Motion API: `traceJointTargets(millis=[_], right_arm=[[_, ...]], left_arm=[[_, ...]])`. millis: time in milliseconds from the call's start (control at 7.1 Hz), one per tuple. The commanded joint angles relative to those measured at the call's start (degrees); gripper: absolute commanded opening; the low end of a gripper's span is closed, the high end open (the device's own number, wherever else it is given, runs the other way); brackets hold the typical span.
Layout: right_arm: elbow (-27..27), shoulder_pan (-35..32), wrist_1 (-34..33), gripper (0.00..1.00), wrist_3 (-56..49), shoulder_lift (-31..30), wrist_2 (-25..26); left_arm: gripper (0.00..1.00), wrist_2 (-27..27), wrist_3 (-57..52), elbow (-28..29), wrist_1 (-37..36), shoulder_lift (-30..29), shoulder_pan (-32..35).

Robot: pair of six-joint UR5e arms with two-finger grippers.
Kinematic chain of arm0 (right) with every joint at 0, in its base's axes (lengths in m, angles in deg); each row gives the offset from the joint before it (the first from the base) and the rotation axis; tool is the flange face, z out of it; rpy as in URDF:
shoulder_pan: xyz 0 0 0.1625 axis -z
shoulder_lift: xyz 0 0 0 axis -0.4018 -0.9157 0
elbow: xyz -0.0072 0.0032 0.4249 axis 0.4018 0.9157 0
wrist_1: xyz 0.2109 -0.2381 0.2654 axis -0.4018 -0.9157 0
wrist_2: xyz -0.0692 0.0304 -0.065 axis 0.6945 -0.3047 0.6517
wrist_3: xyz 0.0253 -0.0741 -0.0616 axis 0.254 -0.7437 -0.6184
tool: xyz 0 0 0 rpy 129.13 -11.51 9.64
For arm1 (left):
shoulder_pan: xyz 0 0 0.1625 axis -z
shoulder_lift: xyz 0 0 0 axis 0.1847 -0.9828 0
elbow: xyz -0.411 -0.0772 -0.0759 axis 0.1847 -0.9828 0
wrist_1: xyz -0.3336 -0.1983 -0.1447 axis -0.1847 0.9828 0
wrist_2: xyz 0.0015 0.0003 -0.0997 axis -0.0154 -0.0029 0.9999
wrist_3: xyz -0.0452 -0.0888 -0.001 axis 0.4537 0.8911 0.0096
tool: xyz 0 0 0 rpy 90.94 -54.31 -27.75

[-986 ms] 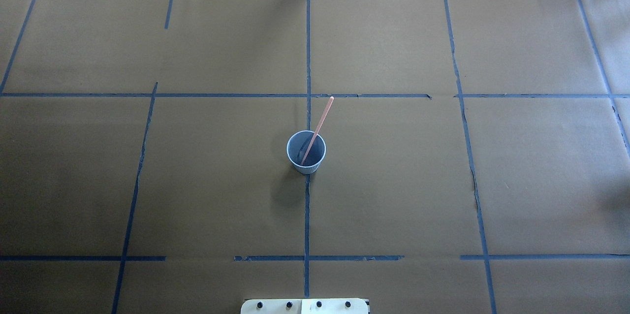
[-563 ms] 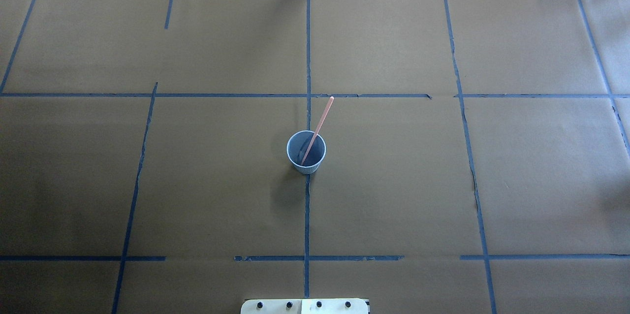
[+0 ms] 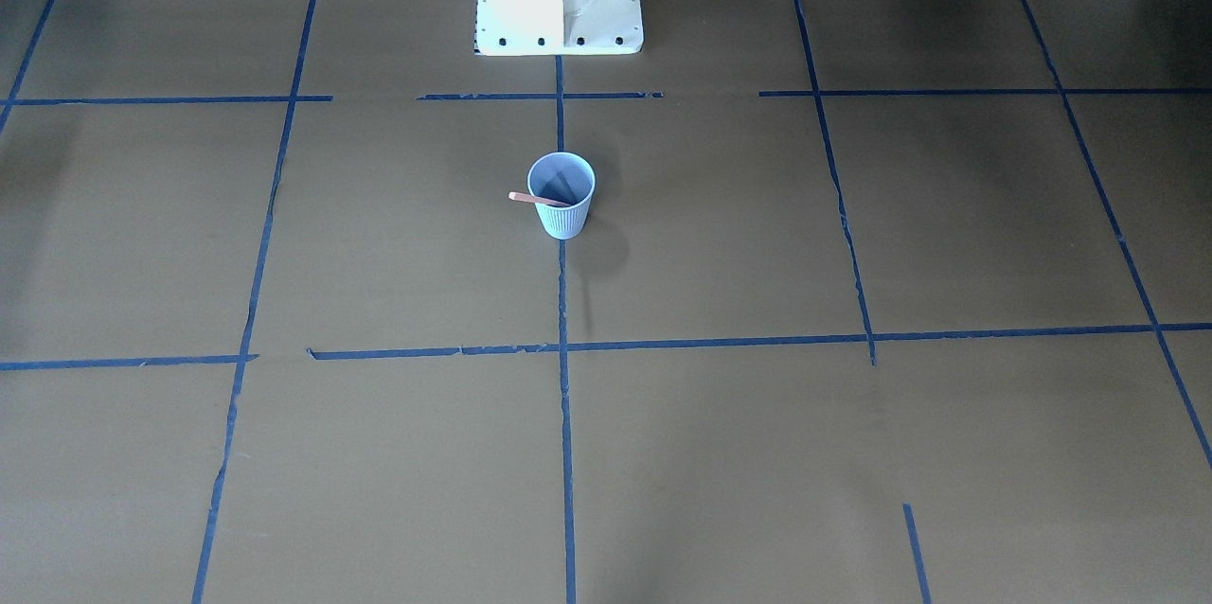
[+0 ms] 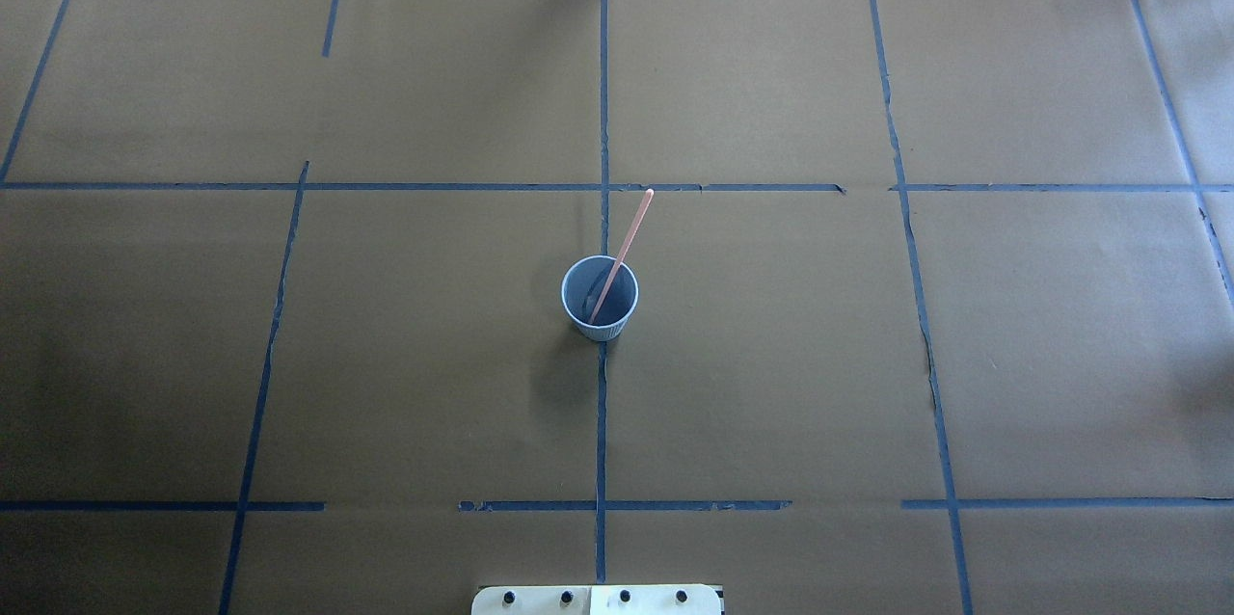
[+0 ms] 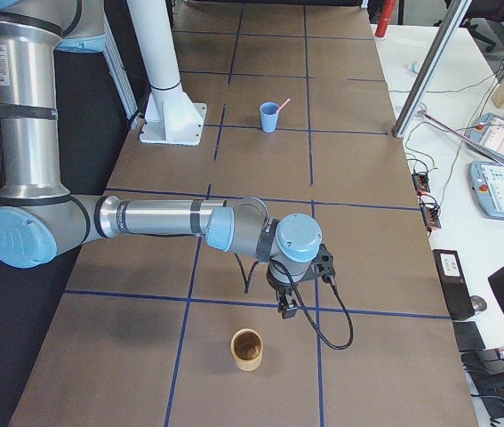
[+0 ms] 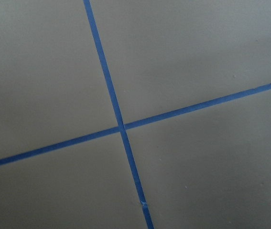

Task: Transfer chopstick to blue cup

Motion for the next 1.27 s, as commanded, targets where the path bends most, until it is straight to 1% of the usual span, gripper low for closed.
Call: traceJointTargets(millis=[0, 141, 423, 563, 704, 845, 1127], right_arm=[[0.06, -0.02, 0.07, 1.0, 0.4, 0.15, 0.04], [1.19, 0.07, -0.01, 1.0, 0.31, 0.32, 0.21], [-1.07, -0.28, -0.01, 1.0, 0.13, -1.68, 0.39], [-1.69, -0.46, 0.07, 1.0, 0.05, -3.17, 0.74], [-5.27, -1.15, -0.01, 1.0, 0.31, -5.45, 0.83], [-5.48, -1.16, -0.01, 1.0, 0.13, -5.56, 0.83], [-5.83, -1.16, 0.07, 1.0, 0.04, -6.52, 1.44]], left_arm=[[1.0, 0.17, -0.17, 0.19, 0.61, 0.44, -1.23], [1.0, -0.09, 0.09, -2.51, -0.44, 1.14, -1.23], [1.0, -0.45, 0.27, -2.45, -6.4, -0.17, -1.32], [1.0, -0.27, 0.27, -2.27, -6.34, -0.35, -1.32], [1.0, -0.97, -0.17, -2.45, -5.73, 0.35, -1.76], [1.0, -1.76, -0.17, -2.27, -5.81, 0.7, -2.28], [1.0, -1.59, 1.84, -2.27, -7.9, 0.97, -1.59]])
